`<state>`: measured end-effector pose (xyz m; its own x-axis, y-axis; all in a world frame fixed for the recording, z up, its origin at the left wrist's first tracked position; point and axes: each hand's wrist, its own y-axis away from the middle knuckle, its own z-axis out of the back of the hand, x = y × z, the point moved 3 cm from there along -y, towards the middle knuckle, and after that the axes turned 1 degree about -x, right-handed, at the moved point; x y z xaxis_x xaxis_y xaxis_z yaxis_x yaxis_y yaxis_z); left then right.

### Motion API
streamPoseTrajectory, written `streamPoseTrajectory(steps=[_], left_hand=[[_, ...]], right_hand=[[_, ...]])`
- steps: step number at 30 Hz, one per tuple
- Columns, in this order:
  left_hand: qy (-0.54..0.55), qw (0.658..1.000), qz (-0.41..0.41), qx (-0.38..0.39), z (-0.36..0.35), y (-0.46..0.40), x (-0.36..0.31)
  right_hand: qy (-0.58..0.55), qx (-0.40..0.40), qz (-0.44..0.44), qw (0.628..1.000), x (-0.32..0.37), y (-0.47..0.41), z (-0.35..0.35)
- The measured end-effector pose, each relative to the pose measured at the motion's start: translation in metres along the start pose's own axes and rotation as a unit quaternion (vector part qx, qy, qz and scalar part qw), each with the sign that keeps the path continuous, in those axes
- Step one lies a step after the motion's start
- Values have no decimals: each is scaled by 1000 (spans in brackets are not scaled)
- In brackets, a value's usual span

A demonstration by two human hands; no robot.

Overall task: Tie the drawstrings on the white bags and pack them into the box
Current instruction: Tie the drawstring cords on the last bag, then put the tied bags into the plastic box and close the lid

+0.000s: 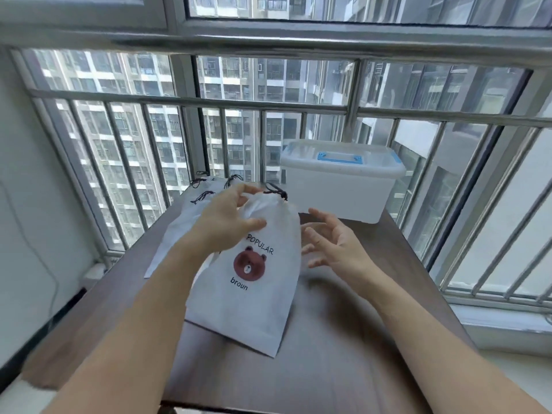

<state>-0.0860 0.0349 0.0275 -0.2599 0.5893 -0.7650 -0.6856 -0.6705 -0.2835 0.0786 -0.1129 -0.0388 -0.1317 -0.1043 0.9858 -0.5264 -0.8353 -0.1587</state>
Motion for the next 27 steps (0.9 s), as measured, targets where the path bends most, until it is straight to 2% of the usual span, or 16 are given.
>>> streamPoseTrajectory(steps=[4,6,10,13,15,17,20,22,24,27], left_hand=[[-90,994,19,-65,27,7,45],[-130,987,32,-86,22,11,77],[-150,983,75,-68,-6,8,121],[-153,984,82,-42,-4,-9,114],[-149,982,112,-26,5,-19,96],[-148,981,121,-43,17,-28,73],[-111,987,68,-95,27,-37,28],[-74,990,17,-115,23,-43,0],[-41,992,-6,-120,13,-52,-21],[52,993,74,-75,3,-66,-28]], right_hand=[[178,-23,41,983,20,-2,1],[292,-13,48,955,37,-3,-3],[471,17,61,880,67,-21,-16],[577,-40,86,811,77,-63,1],[635,-80,62,766,78,-97,24],[682,-96,10,725,73,-123,48],[727,-97,-12,679,66,-137,71],[742,-96,7,664,70,-134,78],[734,-108,22,671,85,-118,84],[720,-97,56,684,105,-69,87]])
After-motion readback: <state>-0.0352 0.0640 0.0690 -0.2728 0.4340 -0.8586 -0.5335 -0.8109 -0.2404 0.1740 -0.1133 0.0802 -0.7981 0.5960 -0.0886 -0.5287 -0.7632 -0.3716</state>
